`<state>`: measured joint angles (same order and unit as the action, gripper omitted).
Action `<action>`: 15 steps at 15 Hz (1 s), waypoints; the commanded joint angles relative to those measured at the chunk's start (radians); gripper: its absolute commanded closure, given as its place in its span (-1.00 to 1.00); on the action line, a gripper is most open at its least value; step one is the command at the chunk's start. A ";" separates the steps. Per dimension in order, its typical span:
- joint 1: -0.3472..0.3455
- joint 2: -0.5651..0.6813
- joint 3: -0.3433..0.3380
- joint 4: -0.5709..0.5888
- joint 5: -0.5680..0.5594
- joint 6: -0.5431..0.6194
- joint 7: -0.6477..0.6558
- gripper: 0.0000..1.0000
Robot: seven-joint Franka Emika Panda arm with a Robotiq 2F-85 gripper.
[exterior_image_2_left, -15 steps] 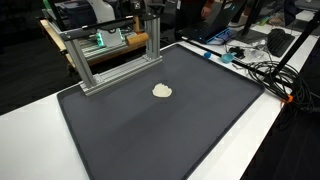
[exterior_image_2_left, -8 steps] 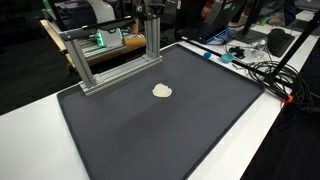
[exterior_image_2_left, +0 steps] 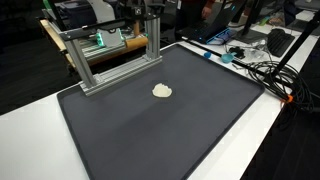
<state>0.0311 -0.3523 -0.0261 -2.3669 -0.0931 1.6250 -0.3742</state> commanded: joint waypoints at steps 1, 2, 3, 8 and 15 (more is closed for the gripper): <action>0.004 -0.005 0.018 0.010 -0.108 -0.024 0.022 -1.00; 0.004 -0.012 0.004 0.011 -0.090 -0.019 0.007 -1.00; 0.002 -0.015 0.000 0.013 -0.090 -0.023 0.006 -1.00; -0.030 -0.074 -0.037 0.013 -0.100 -0.003 0.021 -1.00; -0.067 -0.244 -0.199 -0.041 -0.063 0.228 -0.150 -1.00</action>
<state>-0.0229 -0.5102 -0.1556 -2.3605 -0.1712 1.7553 -0.4324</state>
